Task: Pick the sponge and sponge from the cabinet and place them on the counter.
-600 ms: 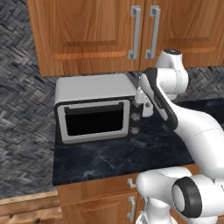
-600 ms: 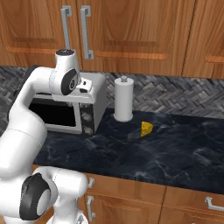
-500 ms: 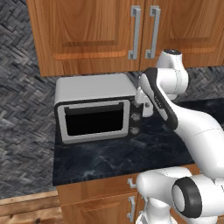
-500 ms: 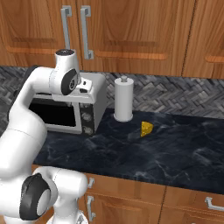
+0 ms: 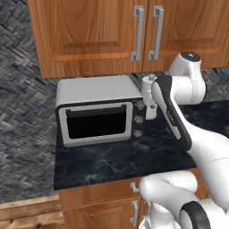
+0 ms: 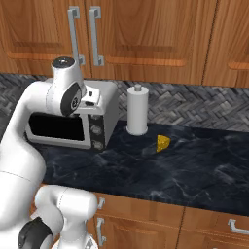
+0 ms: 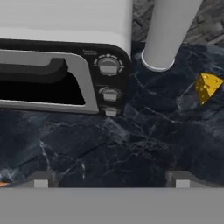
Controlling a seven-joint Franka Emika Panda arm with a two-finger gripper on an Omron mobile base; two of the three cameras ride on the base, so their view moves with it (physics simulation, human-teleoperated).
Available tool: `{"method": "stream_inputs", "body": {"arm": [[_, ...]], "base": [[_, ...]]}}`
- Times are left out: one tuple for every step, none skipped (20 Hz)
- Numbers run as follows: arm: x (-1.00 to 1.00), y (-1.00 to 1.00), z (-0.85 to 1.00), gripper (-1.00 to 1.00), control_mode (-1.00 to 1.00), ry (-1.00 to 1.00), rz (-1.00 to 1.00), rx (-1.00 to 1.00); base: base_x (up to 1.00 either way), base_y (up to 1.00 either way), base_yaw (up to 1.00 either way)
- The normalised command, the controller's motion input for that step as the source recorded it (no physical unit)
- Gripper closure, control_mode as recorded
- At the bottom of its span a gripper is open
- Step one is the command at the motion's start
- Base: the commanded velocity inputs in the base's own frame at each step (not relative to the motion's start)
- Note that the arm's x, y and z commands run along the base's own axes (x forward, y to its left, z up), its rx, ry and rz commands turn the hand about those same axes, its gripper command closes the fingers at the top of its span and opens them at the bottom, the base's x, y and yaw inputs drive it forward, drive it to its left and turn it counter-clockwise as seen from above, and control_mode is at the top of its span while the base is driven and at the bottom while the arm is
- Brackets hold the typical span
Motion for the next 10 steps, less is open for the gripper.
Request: {"method": "stream_inputs", "body": {"arm": [[-0.44,-0.13,0.32,-1.00,-1.00,-0.27,0.00,0.00],[-0.42,-0.16,0.32,-1.00,-1.00,-0.25,0.00,0.00],[-0.46,-0.20,0.38,-1.00,-1.00,-0.27,0.00,0.00],[-0.51,-0.24,0.40,-1.00,-1.00,-0.28,0.00,0.00],[-0.51,-0.21,0.41,-1.00,-1.00,-0.28,0.00,0.00],[-0.50,-0.18,0.41,-1.00,-1.00,-0.28,0.00,0.00],[-0.50,-0.17,0.42,-1.00,-1.00,-0.30,0.00,0.00],[-0.50,-0.15,0.42,-1.00,-1.00,-0.32,0.00,0.00],[-0.48,-0.08,0.35,-1.00,-1.00,-0.38,0.00,0.00],[-0.55,-0.03,0.34,-1.00,-1.00,-0.48,0.00,0.00]], "base": [[0.00,0.00,0.00],[0.00,0.00,0.00],[0.00,0.00,0.00],[0.00,0.00,0.00],[0.00,0.00,0.00],[0.00,0.00,0.00],[0.00,0.00,0.00],[0.00,0.00,0.00],[0.00,0.00,0.00],[0.00,0.00,0.00]]}}
